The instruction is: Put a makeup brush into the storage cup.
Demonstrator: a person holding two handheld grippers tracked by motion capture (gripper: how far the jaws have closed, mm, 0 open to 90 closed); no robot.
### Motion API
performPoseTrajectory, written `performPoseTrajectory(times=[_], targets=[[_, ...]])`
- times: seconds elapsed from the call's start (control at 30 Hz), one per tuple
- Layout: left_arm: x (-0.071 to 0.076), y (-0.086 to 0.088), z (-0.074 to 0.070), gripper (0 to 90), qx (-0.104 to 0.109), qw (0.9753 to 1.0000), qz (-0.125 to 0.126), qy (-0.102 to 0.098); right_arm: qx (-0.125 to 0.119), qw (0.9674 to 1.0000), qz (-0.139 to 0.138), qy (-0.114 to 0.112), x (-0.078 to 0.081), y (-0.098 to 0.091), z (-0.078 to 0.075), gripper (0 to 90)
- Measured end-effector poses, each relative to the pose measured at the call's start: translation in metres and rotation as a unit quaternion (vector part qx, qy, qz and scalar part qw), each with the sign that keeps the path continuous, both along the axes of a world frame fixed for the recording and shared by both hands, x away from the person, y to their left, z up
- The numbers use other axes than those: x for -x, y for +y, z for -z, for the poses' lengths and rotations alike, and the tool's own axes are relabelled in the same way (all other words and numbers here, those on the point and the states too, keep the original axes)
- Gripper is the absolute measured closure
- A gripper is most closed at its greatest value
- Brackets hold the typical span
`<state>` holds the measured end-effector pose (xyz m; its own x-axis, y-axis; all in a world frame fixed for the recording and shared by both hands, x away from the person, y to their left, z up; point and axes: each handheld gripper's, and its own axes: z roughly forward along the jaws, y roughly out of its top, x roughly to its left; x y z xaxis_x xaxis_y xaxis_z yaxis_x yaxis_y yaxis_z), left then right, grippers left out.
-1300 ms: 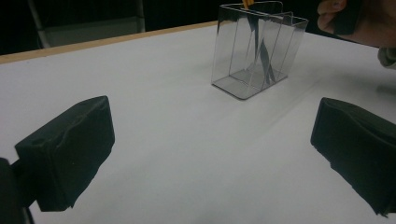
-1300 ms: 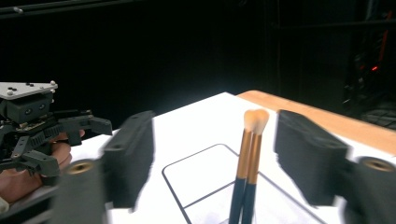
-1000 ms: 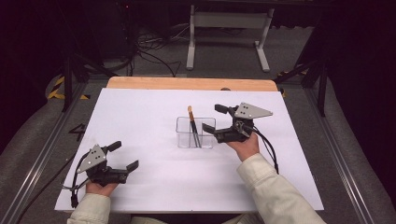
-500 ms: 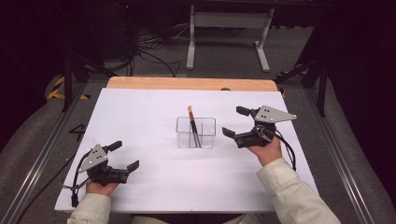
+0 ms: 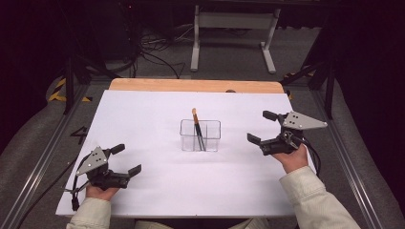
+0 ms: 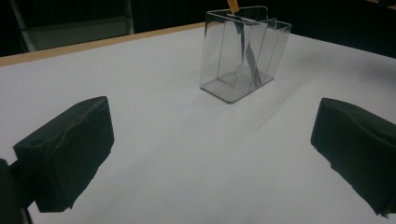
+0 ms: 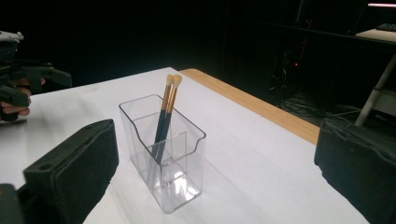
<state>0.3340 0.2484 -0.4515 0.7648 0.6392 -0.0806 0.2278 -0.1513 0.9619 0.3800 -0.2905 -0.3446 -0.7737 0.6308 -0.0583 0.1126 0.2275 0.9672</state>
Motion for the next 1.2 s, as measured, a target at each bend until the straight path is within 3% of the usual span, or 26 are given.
performPoseTrajectory(times=[0.33,0.47,0.6,0.83,1.2], targets=[[0.000,0.004,-0.003,0.1,-0.009,0.9999,0.005,-0.001,0.025,0.9996,0.009,0.004,0.012,-0.017,0.010,0.0],[0.001,0.004,-0.003,0.1,-0.005,1.0000,0.006,0.002,0.036,0.9990,0.013,0.024,0.015,-0.021,0.019,0.0],[0.002,0.005,-0.004,0.2,-0.005,0.9999,0.010,0.001,0.040,0.9986,0.016,0.030,0.018,-0.024,0.030,0.0],[0.003,0.005,-0.004,0.1,-0.008,0.9999,0.010,-0.001,0.038,0.9987,0.017,0.031,0.023,-0.026,0.047,0.0],[0.007,0.007,-0.005,0.1,-0.014,0.9998,0.010,-0.003,0.045,0.9987,0.016,0.014,0.029,-0.024,0.070,0.0]])
